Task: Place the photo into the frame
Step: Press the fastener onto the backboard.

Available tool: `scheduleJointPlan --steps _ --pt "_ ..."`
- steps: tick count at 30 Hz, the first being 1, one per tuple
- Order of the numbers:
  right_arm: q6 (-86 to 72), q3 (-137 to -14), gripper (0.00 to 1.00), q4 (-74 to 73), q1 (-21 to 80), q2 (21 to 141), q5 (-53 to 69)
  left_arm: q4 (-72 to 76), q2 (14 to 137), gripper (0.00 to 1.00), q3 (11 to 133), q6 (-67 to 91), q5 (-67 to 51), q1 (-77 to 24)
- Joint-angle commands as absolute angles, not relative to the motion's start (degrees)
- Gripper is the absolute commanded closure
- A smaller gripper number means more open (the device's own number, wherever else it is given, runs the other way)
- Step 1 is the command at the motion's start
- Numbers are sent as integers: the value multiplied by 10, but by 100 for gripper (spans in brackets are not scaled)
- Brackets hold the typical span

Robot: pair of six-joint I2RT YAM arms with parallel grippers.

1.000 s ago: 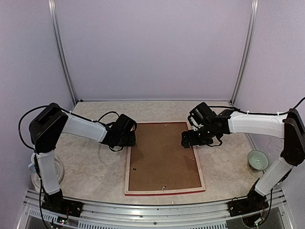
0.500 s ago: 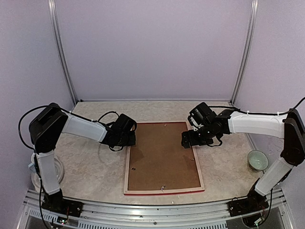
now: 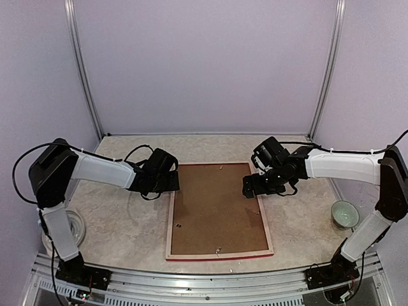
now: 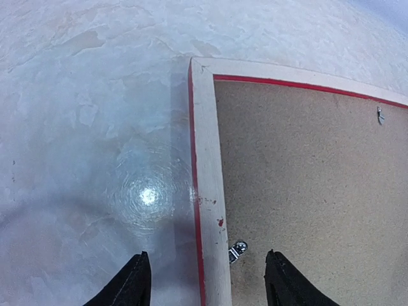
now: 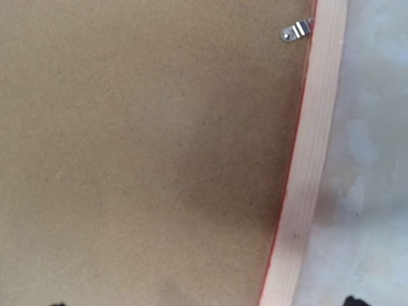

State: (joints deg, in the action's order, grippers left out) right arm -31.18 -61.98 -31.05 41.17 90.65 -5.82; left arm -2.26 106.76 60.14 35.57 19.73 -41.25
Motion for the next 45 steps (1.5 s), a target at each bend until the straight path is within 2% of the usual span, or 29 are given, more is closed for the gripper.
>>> scheduleJointPlan --steps 1,5,11,13,20,27,45 --pt "-315 -627 6 -316 420 909 -63 -30 1027 38 590 353 210 -419" --pt "-314 -626 1 -317 421 906 -66 -40 1009 31 575 358 211 -438" --pt "-313 -622 1 -321 421 896 -71 -65 971 12 528 372 222 -480" --pt "-312 -617 1 -320 422 893 -73 -73 955 9 503 384 220 -493" --pt "-312 -604 1 -308 422 897 -68 -84 891 13 424 421 190 -532" --pt "-312 -596 1 -300 422 901 -63 -107 857 17 399 429 167 -565" --pt "-306 -590 1 -303 422 892 -71 -114 916 22 422 428 171 -593"
